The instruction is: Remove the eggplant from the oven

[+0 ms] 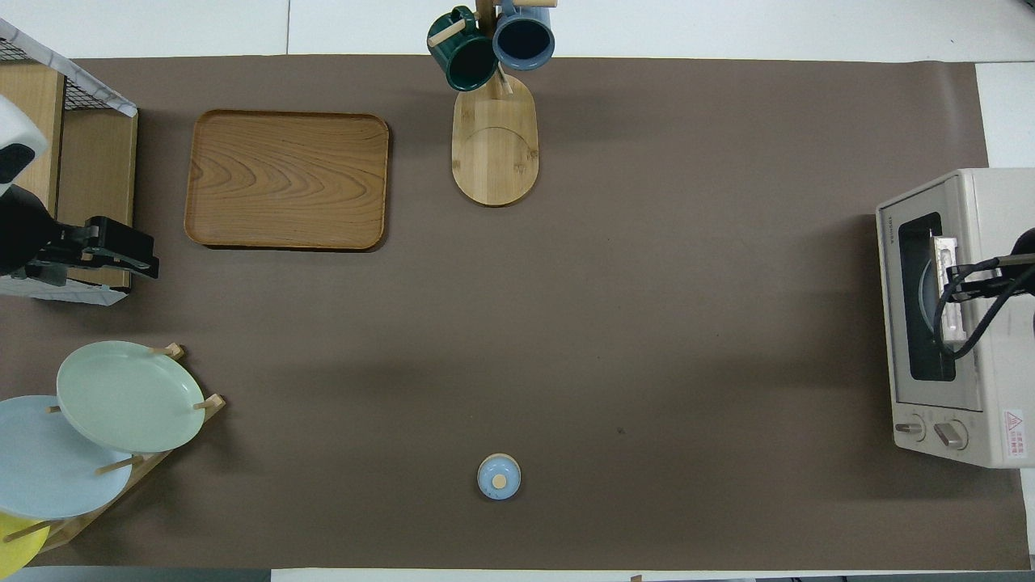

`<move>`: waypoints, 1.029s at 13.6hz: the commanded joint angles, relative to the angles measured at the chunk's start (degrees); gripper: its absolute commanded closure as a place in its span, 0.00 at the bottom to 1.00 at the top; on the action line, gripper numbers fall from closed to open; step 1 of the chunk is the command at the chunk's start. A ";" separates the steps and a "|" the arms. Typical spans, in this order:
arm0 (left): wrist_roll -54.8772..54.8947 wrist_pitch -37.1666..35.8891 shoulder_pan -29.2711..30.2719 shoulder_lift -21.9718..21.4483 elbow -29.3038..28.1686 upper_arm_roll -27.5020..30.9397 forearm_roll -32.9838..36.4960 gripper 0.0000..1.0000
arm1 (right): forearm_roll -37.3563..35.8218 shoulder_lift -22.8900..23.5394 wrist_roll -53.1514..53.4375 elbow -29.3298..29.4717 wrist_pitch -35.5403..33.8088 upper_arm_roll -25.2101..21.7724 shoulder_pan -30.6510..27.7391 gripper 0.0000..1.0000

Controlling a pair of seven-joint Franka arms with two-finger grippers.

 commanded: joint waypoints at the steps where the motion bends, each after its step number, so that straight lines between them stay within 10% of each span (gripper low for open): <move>1: 0.07 0.48 0.50 -0.99 -0.77 -0.26 0.58 0.00 | -1.30 -1.69 2.08 -6.31 4.88 0.58 -1.35 1.00; 14: 0.07 0.48 0.50 -0.99 -0.77 -0.17 0.58 0.00 | -5.52 0.42 -0.82 -12.74 17.55 0.85 1.18 1.00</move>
